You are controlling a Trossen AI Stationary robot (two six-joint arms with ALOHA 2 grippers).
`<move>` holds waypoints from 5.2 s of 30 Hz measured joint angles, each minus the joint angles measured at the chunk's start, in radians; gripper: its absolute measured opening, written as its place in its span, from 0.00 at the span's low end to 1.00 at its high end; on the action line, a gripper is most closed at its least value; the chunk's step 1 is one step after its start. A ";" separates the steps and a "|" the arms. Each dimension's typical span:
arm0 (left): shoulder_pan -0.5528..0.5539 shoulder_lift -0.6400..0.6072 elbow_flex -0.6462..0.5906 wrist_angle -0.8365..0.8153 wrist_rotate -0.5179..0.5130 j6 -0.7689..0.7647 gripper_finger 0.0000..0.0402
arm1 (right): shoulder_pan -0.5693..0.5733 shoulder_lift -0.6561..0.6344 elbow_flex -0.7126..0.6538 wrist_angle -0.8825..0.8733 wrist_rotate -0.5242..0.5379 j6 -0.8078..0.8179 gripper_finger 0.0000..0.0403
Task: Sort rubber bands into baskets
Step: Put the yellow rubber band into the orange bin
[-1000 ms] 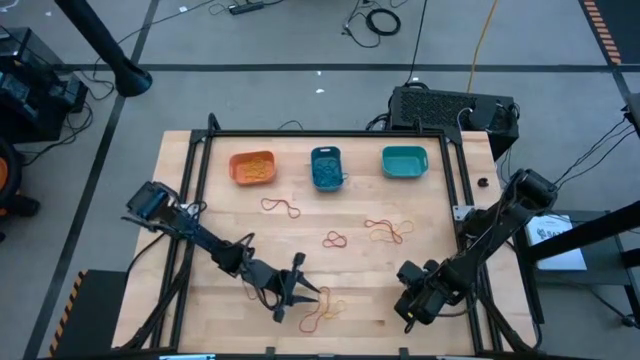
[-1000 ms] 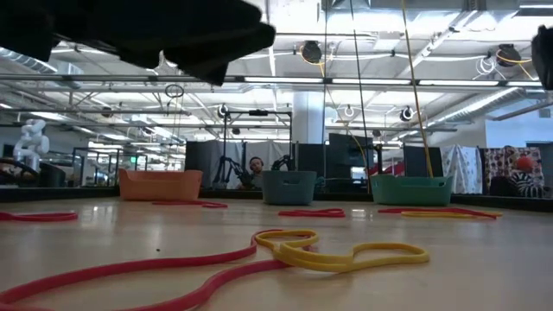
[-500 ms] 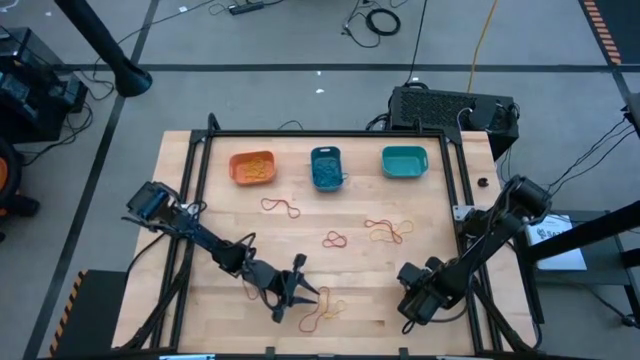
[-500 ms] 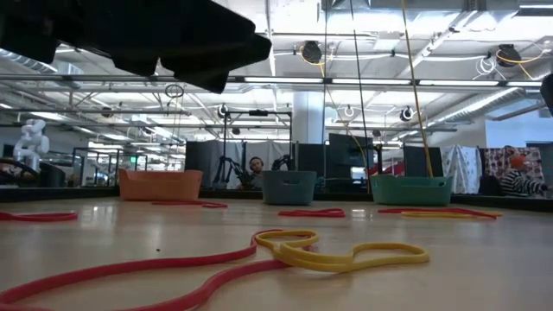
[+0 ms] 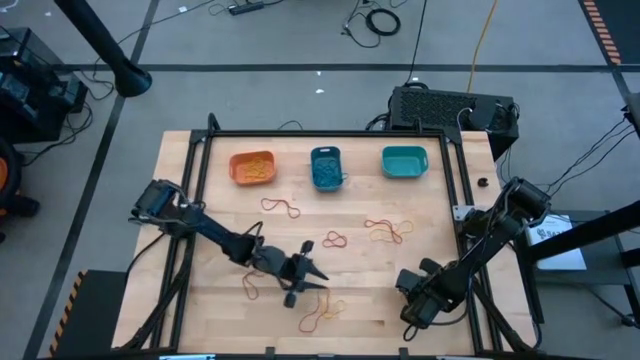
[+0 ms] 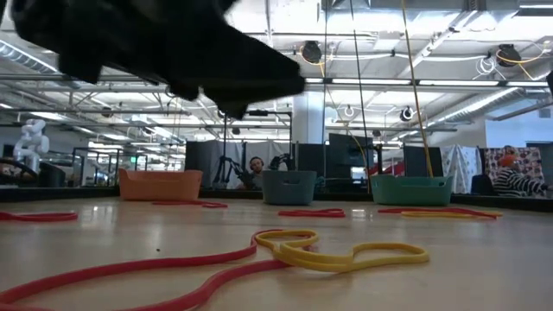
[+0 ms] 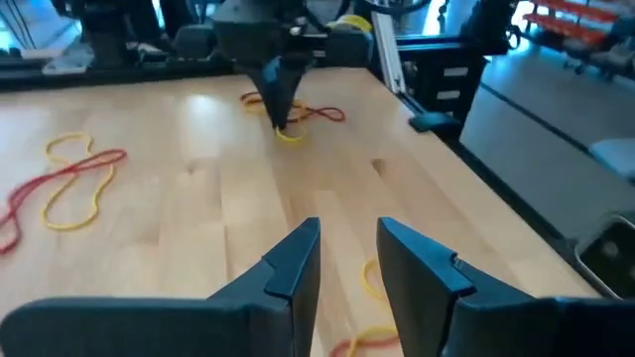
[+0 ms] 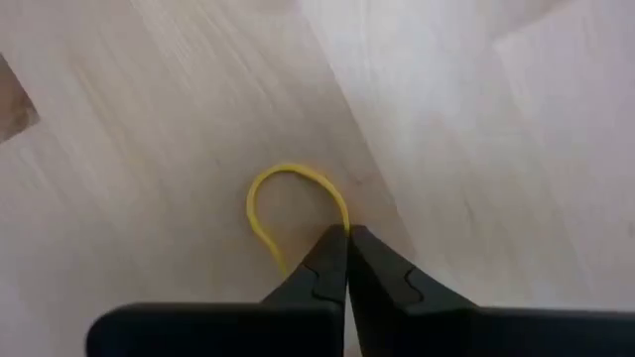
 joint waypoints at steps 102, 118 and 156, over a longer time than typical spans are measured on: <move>0.119 0.022 0.358 -0.535 0.045 0.027 0.01 | -0.122 0.008 0.075 0.476 0.498 -0.674 0.31; 0.323 -0.564 0.358 -1.508 -0.664 0.131 0.02 | -0.167 0.008 0.075 0.456 0.502 -0.723 0.37; 0.886 -0.602 0.019 -1.519 -0.026 0.086 0.02 | -0.245 0.008 0.075 0.456 0.498 -0.738 0.37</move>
